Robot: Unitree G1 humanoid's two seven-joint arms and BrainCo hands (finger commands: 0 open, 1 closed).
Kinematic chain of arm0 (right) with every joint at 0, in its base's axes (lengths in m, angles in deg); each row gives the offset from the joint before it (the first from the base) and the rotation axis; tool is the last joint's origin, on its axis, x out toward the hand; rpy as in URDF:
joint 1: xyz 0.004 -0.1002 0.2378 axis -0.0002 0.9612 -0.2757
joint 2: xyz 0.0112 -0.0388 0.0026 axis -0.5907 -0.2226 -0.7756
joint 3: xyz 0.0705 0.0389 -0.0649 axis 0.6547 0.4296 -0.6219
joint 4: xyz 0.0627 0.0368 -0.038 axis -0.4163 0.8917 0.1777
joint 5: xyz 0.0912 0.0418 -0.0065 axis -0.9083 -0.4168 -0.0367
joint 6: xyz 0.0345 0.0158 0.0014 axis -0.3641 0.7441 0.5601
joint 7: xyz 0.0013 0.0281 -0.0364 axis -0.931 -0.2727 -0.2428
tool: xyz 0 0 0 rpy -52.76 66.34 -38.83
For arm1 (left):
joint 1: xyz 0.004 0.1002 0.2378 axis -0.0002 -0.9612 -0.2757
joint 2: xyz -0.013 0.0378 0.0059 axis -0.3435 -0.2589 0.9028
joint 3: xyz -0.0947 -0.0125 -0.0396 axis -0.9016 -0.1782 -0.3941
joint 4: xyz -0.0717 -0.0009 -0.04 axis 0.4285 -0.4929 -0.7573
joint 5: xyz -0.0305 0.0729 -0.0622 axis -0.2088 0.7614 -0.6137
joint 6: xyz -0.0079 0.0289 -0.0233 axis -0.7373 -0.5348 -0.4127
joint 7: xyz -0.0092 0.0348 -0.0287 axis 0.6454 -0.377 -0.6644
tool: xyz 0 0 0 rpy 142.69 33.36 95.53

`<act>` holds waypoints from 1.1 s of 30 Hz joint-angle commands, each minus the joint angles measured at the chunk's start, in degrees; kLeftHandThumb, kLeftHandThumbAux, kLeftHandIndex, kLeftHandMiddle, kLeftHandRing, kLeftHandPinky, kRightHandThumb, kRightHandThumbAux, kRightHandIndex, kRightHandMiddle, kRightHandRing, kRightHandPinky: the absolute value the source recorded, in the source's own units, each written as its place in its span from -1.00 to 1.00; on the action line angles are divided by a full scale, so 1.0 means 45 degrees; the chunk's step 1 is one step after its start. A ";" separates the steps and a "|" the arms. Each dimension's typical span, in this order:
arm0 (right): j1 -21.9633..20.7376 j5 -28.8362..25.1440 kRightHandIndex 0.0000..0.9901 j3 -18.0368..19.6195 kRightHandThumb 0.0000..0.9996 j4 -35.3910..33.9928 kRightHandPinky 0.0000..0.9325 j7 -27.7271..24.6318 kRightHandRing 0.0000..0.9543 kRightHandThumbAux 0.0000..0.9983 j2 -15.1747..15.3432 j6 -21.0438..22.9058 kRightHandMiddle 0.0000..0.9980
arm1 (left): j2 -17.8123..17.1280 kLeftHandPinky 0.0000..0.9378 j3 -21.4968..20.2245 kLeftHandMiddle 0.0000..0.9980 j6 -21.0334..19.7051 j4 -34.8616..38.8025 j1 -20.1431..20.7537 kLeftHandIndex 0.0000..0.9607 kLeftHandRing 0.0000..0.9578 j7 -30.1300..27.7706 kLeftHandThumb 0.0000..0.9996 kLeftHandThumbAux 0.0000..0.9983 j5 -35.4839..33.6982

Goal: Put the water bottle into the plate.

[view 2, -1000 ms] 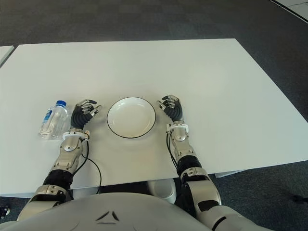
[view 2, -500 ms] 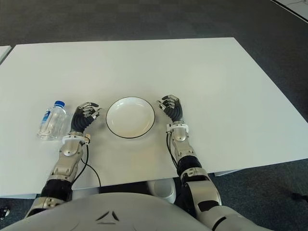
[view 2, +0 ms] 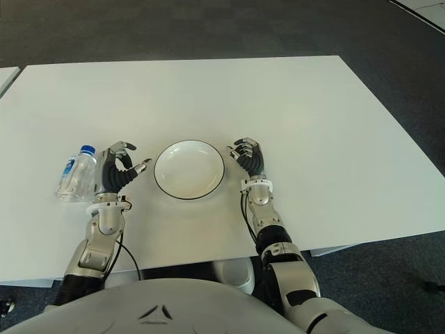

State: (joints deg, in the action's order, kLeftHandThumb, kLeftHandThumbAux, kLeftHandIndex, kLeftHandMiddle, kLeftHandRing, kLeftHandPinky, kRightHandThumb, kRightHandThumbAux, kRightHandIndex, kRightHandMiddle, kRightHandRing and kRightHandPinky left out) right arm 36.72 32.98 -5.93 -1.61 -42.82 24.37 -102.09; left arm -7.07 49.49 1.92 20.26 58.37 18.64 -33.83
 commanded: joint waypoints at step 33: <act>0.0044 -0.0085 -0.12 0.0042 0.41 0.0458 0.37 -0.0061 0.32 0.46 -0.0073 0.0093 0.24 | 0.0684 -1.00 -0.0802 -1.00 -0.5886 0.1936 -0.0417 -1.00 -1.00 0.2335 0.15 -0.68 0.3675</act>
State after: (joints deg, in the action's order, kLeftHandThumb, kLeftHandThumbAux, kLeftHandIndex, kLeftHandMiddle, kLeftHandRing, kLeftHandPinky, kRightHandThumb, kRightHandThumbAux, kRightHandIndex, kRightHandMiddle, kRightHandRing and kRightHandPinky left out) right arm 36.28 32.81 -5.87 -0.62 -42.98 24.33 -102.93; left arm -4.69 45.98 -21.09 27.64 56.79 32.75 -17.64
